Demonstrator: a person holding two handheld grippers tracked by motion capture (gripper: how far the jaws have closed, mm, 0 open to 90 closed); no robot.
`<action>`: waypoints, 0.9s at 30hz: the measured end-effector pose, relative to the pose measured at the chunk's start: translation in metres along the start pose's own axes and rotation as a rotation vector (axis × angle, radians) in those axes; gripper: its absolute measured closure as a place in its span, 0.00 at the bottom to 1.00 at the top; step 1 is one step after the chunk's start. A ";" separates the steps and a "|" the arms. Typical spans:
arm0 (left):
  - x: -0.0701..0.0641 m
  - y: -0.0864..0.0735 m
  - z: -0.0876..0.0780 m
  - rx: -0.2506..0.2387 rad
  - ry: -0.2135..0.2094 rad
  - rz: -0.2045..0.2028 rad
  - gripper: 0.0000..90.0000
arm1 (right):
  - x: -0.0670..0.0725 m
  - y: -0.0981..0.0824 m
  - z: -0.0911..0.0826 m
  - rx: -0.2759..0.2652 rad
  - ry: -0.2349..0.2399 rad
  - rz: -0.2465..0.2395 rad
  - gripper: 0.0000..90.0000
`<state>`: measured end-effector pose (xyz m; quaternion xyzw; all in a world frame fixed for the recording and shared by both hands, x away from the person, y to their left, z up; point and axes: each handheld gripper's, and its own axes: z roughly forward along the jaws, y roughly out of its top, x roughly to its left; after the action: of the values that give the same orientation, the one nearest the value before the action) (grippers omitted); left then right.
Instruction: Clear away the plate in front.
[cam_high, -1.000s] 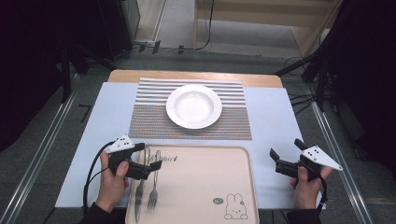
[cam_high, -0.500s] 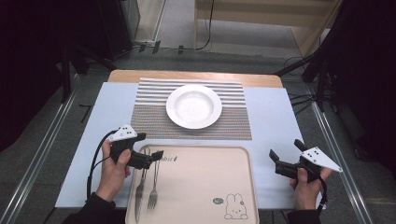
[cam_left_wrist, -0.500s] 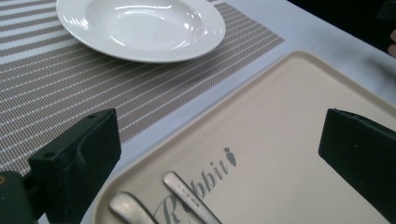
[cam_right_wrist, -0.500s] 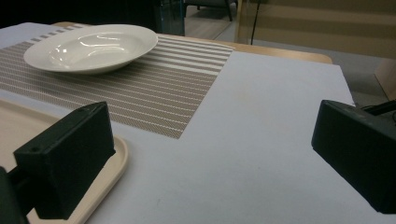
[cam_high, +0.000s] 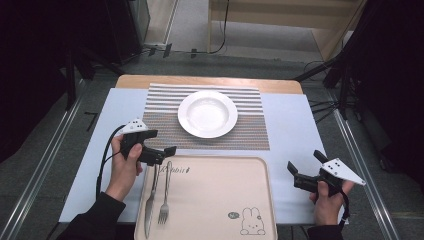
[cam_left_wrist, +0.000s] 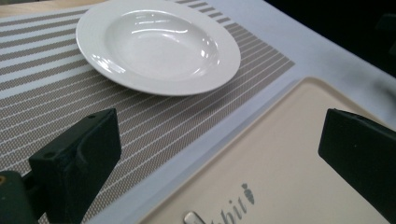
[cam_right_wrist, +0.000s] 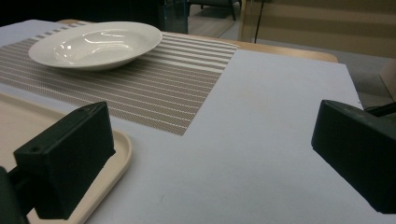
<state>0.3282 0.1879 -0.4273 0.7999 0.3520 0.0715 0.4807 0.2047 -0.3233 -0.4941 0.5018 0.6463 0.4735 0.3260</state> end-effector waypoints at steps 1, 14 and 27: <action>0.001 0.002 0.001 -0.001 -0.001 0.001 0.00 | 0.000 0.000 0.000 -0.002 0.003 -0.001 0.00; 0.018 0.022 0.019 0.007 0.017 0.004 0.00 | 0.001 0.000 0.000 -0.001 0.012 -0.008 0.00; 0.032 0.035 0.044 0.027 0.010 -0.020 0.00 | 0.000 0.000 -0.001 -0.004 0.019 -0.006 0.00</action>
<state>0.3891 0.1661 -0.4287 0.8025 0.3633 0.0659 0.4686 0.2041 -0.3234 -0.4943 0.4947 0.6500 0.4784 0.3225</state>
